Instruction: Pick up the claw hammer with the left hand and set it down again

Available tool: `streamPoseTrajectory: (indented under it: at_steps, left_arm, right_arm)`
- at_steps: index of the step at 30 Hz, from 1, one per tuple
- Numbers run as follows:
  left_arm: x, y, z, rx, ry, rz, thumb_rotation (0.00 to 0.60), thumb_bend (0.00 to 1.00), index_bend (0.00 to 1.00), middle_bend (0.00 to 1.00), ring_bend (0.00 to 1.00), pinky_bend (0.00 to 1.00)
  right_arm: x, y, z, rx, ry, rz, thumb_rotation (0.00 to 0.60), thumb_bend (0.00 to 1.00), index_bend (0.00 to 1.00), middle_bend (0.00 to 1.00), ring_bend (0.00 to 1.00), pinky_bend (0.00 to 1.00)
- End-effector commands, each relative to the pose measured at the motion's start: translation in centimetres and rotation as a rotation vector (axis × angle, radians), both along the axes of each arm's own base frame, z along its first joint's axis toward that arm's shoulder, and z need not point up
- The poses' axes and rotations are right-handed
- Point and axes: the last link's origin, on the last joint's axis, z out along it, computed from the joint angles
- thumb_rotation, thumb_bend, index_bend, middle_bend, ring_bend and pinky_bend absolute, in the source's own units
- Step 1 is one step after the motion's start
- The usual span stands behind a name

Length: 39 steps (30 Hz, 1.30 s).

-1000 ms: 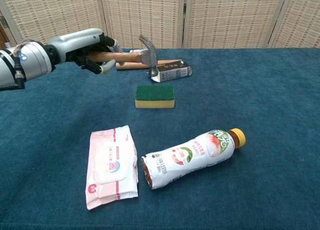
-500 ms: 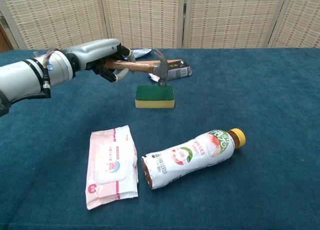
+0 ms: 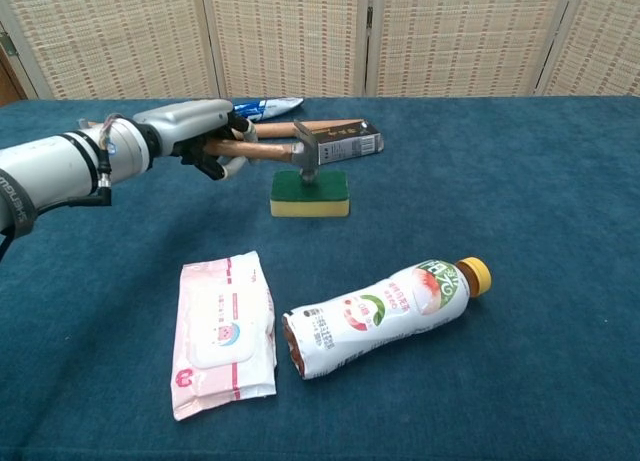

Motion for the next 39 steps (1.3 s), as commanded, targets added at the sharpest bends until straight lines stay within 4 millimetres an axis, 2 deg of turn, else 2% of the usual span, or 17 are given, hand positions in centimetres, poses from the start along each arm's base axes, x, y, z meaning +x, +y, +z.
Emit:
streamPoseTrajectory:
  at_steps: [1,15,21,26,35,37,39]
  left_arm:
    - [0.3,0.0,1.3,0.013,-0.072,0.01,0.6,0.6,0.71,0.83,0.91,1.0]
    - [0.5,-0.6,0.9,-0.092,-0.06,0.051,0.6,0.6,0.71,0.83,0.91,1.0]
    - [0.6,-0.8,1.4,-0.117,-0.082,0.072,0.6,0.6,0.71,0.83,0.91,1.0]
    - [-0.5,-0.9,2.3,-0.11,-0.09,0.094,0.6,0.6,0.71,0.83,0.91,1.0]
    - [-3.8,-0.4,3.5,-0.109,-0.038,0.195,0.6,0.6,0.69,0.83,0.9,1.0]
    - [-4.2,-0.2,3.6,-0.11,-0.028,0.213,0.6,0.6,0.67,0.81,0.89,1.0]
    - [-4.6,-0.2,3.8,-0.109,-0.019,0.232,0.6,0.59,0.63,0.76,0.83,1.0]
  right_arm:
    - [0.0,0.0,-0.1,0.003,-0.001,0.002,0.6,0.22,0.35,0.38,0.3,0.25]
    - [0.0,0.0,-0.1,0.003,0.0,-0.005,0.6,0.22,0.35,0.38,0.3,0.25]
    - [-0.1,-0.1,-0.1,0.003,-0.002,-0.005,0.6,0.22,0.35,0.38,0.3,0.25]
    - [-0.2,-0.1,-0.2,0.005,-0.004,-0.007,0.6,0.22,0.35,0.38,0.3,0.25]
    - [-0.2,-0.3,-0.3,0.012,-0.008,0.003,0.6,0.22,0.35,0.38,0.3,0.25]
    - [-0.1,-0.3,-0.3,0.012,-0.008,0.005,0.6,0.22,0.35,0.38,0.3,0.25]
    - [0.0,-0.2,-0.3,0.011,-0.007,0.008,0.6,0.22,0.35,0.38,0.3,0.25]
